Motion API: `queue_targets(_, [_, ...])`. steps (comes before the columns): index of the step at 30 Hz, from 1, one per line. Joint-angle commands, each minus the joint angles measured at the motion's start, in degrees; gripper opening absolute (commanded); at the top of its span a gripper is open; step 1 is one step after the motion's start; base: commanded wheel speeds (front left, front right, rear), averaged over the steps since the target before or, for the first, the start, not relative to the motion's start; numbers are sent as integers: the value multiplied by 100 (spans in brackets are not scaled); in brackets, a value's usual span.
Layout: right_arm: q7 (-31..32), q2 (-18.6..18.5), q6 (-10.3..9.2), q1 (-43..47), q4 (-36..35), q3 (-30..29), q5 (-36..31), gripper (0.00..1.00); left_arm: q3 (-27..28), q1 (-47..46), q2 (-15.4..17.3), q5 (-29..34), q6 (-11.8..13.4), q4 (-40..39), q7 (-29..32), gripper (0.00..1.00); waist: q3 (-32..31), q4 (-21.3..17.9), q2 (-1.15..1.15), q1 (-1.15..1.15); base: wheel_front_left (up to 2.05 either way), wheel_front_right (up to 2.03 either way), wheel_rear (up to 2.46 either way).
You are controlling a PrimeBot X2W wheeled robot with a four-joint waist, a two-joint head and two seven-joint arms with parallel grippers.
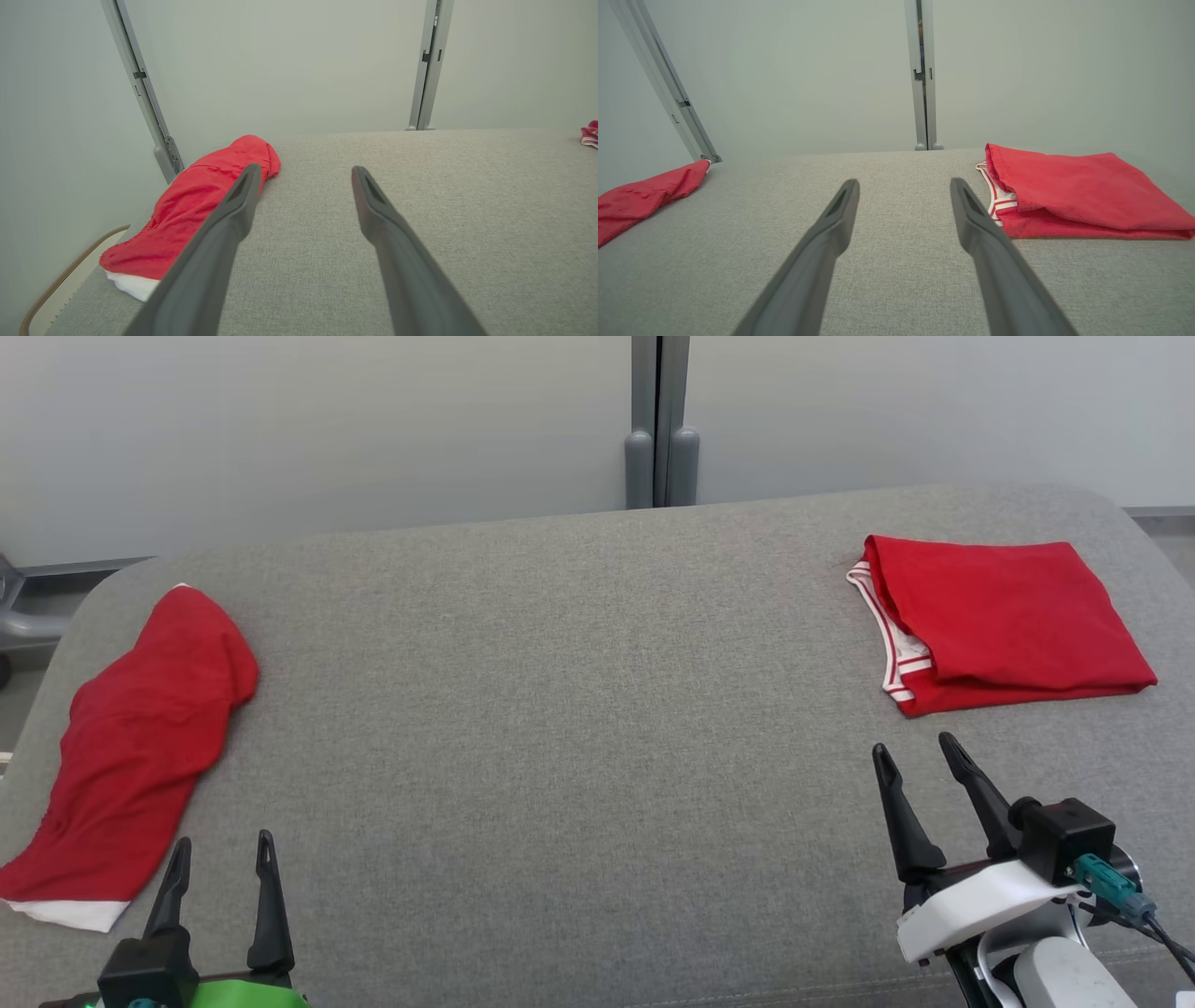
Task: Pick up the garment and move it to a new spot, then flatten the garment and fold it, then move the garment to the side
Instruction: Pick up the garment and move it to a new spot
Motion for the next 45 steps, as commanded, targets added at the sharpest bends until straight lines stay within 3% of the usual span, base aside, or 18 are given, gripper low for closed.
queue_targets(1, [-16,-24,-2,63,-26,0,-5,100,-10,70,33,34,23,23,-14,100,5,34,0,0,0,0,0])
queue_targets(10, [-17,-32,-2,80,84,73,65,100,31,27,89,-36,36,42,-14,100,-3,394,0,0,0,0,0])
queue_targets(33, [-17,-25,-2,82,257,404,237,100,85,195,186,-109,197,45,-14,100,-182,2254,0,0,0,0,0])
queue_targets(45, [-16,36,-2,80,293,478,256,100,52,247,274,-146,241,13,-2,100,-232,2686,0,0,0,0,0])
